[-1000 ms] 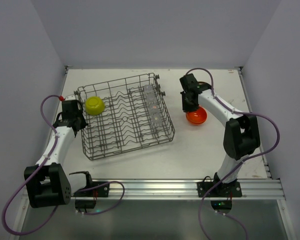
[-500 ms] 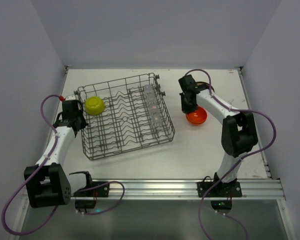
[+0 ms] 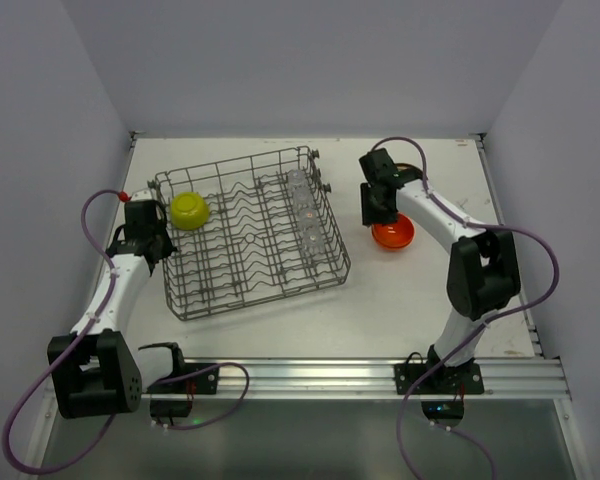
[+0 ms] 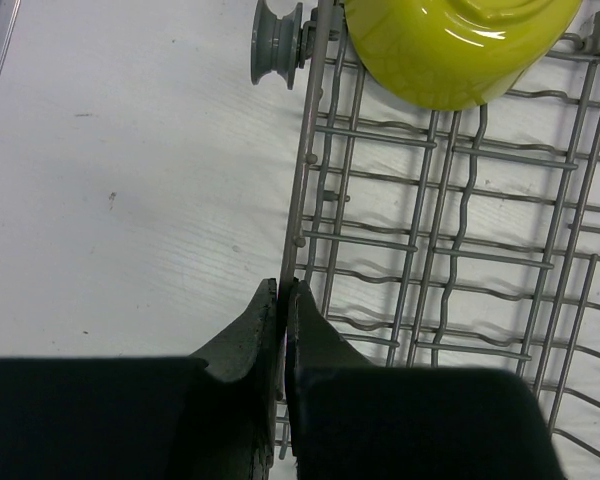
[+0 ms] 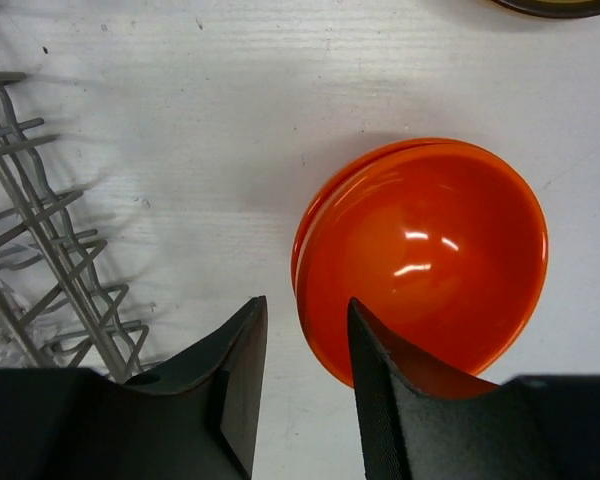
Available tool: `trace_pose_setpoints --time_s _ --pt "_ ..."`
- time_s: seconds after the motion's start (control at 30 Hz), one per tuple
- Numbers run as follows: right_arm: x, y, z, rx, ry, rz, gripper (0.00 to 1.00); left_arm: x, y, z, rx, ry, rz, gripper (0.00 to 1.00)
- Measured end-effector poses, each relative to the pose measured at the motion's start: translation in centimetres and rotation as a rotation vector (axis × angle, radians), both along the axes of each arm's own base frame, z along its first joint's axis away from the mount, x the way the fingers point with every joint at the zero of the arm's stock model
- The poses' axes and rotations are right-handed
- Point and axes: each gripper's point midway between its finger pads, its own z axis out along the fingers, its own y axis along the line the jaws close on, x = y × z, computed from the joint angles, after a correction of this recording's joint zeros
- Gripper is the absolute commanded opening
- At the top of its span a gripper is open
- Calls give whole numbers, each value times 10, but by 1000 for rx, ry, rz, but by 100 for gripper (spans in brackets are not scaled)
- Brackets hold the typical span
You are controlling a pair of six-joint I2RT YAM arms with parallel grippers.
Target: Unload the mixed dishes from the dish rack
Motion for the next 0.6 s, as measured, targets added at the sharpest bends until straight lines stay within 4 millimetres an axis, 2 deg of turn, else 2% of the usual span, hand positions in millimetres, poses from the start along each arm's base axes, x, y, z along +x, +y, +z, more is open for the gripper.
trace_pose_setpoints --time_s 0.13,0.33,0.53,0.6 --pt "-5 -3 25 17 -49 -2 45 -1 -1 3 1 -7 -2 4" --pt "-16 -9 90 75 -210 -6 50 -3 -2 4 1 -8 -4 10" --pt "-46 -8 148 205 -396 46 75 -6 -3 4 -1 0 -8 15" --pt "-57 -2 162 272 -459 90 78 -6 -3 5 1 -5 -6 15"
